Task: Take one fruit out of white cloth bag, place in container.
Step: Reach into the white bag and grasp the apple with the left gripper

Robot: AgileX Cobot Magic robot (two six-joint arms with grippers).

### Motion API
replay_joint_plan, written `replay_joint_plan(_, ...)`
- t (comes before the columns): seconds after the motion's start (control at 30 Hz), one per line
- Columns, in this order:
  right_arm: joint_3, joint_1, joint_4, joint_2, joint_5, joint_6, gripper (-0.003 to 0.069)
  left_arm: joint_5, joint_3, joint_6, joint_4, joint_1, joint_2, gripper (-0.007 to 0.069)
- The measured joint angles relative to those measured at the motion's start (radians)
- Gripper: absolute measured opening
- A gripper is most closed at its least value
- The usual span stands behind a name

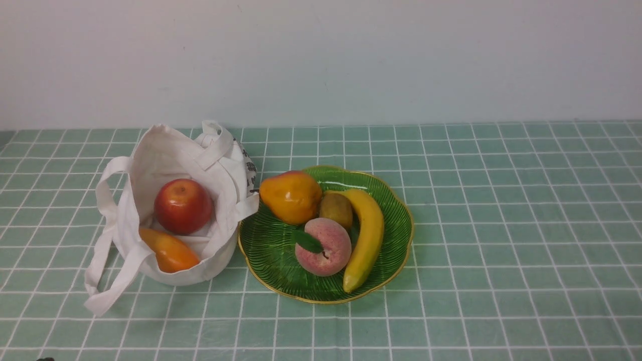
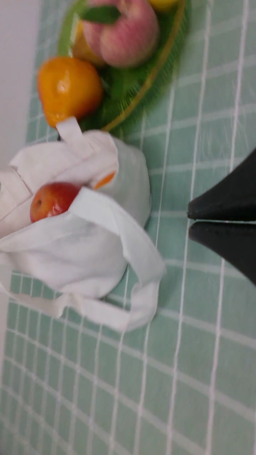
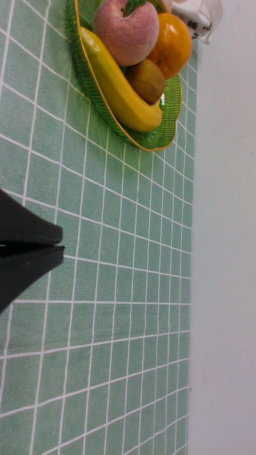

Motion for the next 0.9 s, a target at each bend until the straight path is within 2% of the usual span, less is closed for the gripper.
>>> replay_joint_plan(0.13, 0.0, 0.0, 0.0, 0.0, 0.0, 0.0, -0.0015, -0.004, 0.0, -0.188, -0.395, 0.0, 0.0, -0.0008)
replay_joint_plan(0.27, 0.0, 0.0, 0.0, 0.0, 0.0, 0.0, -0.0015, -0.02, 0.0, -0.224, -0.678, 0.0, 0.0, -0.0008)
replay_joint_plan(0.4, 0.0, 0.0, 0.0, 0.0, 0.0, 0.0, -0.0015, -0.066, 0.0, -0.217, -0.835, 0.0, 0.0, -0.0008)
replay_joint_plan(0.47, 0.0, 0.0, 0.0, 0.0, 0.0, 0.0, -0.0015, -0.069, -0.005, -0.184, -0.891, 0.0, 0.0, -0.0008)
replay_joint_plan(0.5, 0.0, 0.0, 0.0, 0.0, 0.0, 0.0, -0.0015, -0.061, -0.031, -0.126, -0.924, 0.0, 0.0, -0.0008)
replay_joint_plan(0.57, 0.0, 0.0, 0.0, 0.0, 0.0, 0.0, -0.0015, -0.054, -0.08, -0.053, -0.943, 0.0, 0.0, -0.0008)
replay_joint_plan(0.67, 0.0, 0.0, 0.0, 0.0, 0.0, 0.0, -0.0015, -0.008, -0.265, 0.15, -0.94, 0.0, 0.07, -0.0008)
replay_joint_plan(0.7, 0.0, 0.0, 0.0, 0.0, 0.0, 0.0, -0.0015, -0.008, -0.275, 0.15, -0.936, 0.0, 0.07, -0.0008)
replay_joint_plan(0.77, 0.0, 0.0, 0.0, 0.0, 0.0, 0.0, -0.0015, 0.084, -0.405, 0.255, -0.861, 0.0, 0.217, -0.0008)
replay_joint_plan(0.83, 0.0, 0.0, 0.0, 0.0, 0.0, 0.0, -0.0015, 0.164, -0.46, 0.286, -0.811, 0.0, 0.319, -0.0008)
replay_joint_plan(0.9, 0.0, 0.0, 0.0, 0.0, 0.0, 0.0, -0.0015, 0.302, -0.554, 0.307, -0.701, 0.0, 0.485, -0.0008)
